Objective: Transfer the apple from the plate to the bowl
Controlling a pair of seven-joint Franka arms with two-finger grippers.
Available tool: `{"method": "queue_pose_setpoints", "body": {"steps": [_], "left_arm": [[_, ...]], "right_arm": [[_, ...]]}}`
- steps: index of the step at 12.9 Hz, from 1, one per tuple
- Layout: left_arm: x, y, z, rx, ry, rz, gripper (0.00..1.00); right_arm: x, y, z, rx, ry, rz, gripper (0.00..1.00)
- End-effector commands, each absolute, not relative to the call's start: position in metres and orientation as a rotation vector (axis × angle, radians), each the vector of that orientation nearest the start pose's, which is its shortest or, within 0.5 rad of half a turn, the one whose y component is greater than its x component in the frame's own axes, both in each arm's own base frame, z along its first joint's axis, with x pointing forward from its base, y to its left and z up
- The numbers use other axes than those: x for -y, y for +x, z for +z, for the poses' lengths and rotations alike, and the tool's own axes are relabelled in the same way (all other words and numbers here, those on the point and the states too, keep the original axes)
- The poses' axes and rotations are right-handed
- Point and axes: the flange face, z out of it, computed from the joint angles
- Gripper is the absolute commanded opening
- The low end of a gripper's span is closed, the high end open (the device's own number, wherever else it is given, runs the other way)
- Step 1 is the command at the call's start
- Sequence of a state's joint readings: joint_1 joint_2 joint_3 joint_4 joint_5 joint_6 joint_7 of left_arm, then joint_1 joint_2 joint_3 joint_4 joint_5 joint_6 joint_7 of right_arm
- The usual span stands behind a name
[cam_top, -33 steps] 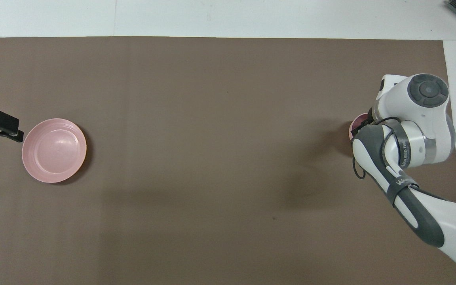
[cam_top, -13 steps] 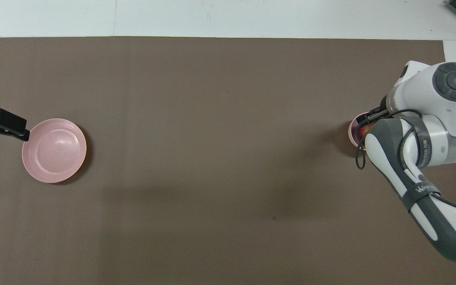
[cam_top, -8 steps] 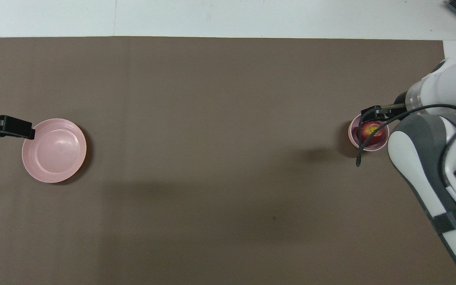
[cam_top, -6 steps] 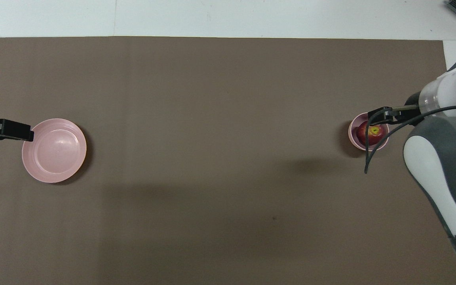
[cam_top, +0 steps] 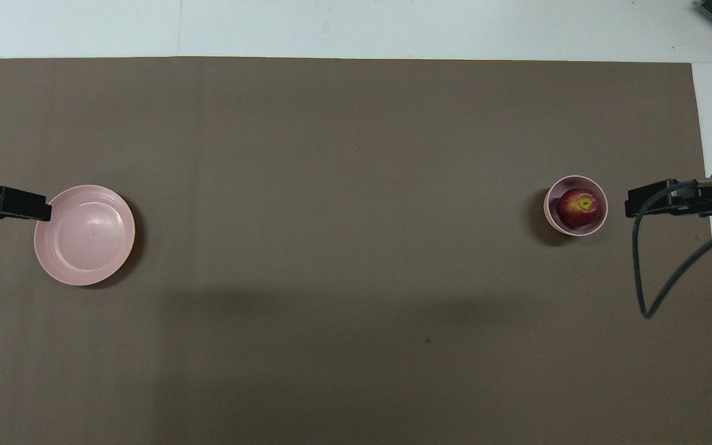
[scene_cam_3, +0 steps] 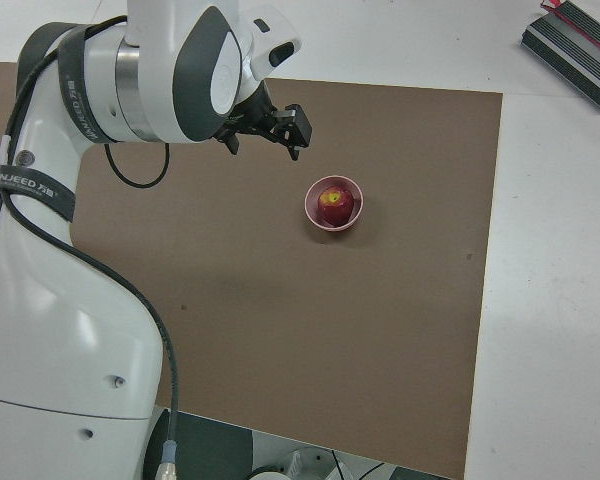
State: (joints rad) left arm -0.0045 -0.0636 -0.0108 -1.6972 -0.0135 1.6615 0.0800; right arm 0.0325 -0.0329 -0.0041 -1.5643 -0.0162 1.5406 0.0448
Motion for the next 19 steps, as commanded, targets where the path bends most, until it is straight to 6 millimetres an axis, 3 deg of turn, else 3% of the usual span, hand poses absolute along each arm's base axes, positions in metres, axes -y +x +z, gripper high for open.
{"method": "queue_pose_setpoints", "body": {"steps": [1, 2, 4, 10, 19], "left_arm": [[0.006, 0.534, 0.607, -0.154, -3.162, -0.041, 1.0], [0.006, 0.534, 0.607, -0.154, -3.162, -0.041, 1.0], [0.008, 0.534, 0.607, -0.162, -3.162, -0.043, 1.0], [0.008, 0.534, 0.607, -0.159, -3.162, -0.043, 1.0], [0.007, 0.535, 0.607, -0.159, -3.162, -0.045, 1.0]], "right_arm": [[-0.015, 0.535, 0.673, -0.049, -3.132, -0.002, 1.0], [-0.014, 0.527, 0.678, -0.056, -3.13, -0.023, 1.0], [-0.004, 0.524, 0.672, -0.054, -3.132, -0.007, 1.0], [0.001, 0.517, 0.68, 0.047, -3.132, -0.012, 1.0], [-0.003, 0.51, 0.679, 0.045, -3.13, -0.005, 1.0]]}}
